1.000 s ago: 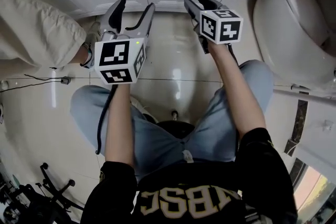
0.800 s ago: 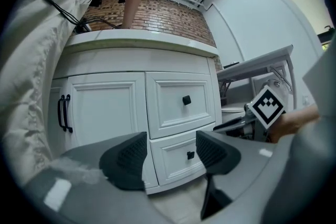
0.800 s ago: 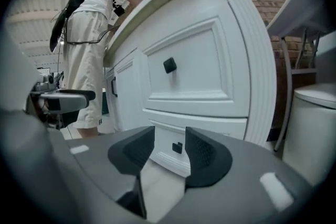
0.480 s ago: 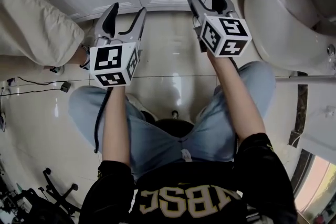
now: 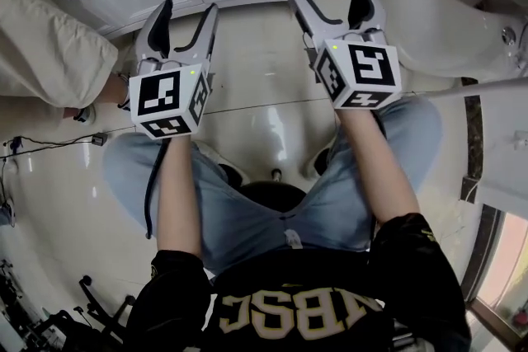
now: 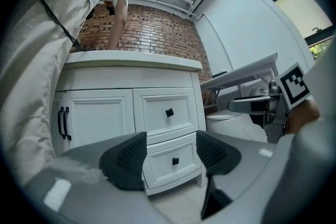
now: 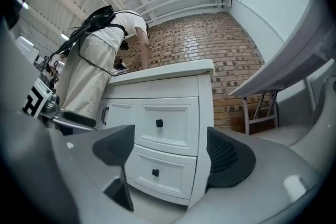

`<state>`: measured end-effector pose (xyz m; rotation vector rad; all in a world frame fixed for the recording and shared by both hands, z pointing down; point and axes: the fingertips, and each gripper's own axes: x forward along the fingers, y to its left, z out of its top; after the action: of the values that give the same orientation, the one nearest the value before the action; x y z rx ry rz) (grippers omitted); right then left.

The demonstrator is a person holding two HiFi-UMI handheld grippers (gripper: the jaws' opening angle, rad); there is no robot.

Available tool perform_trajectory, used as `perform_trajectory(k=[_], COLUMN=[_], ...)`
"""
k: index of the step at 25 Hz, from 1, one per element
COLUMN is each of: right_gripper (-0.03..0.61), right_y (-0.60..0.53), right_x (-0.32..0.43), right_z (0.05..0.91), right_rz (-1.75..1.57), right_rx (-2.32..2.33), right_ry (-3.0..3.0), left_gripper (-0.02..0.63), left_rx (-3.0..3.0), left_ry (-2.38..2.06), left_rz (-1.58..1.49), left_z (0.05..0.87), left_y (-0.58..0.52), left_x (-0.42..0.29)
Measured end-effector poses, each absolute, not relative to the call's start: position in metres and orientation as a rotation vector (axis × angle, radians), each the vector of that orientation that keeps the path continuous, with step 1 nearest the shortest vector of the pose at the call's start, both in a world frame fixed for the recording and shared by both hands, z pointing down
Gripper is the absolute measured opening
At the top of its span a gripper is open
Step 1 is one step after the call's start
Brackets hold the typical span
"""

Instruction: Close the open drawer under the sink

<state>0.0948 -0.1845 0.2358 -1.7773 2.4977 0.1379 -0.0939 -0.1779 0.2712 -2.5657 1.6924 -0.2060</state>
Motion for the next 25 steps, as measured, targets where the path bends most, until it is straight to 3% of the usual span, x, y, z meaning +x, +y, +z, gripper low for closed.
perform_trajectory(k=[3, 11, 25], right_gripper=[0.446, 0.457, 0.456], right_y=[-0.168, -0.147, -0.158], right_x=[0.108, 0.12, 0.131], right_z=[0.235, 0.244, 0.251], right_rz=[0.221, 0.237, 0.119], right_rx=[-1.844, -1.91, -1.955], right_ry=[2.466, 2.484, 2.422], left_gripper=[0.305, 0.398, 0.402], left_rx=[-2.541, -2.467, -2.411], left_ry=[1.682, 1.8, 1.893], left_rz=[-0.183, -0.02, -0.026], left_z=[0.267, 0.25, 0.254], left_y=[-0.167, -0.158, -0.159], left_x=[-0.085, -0.091, -0.104])
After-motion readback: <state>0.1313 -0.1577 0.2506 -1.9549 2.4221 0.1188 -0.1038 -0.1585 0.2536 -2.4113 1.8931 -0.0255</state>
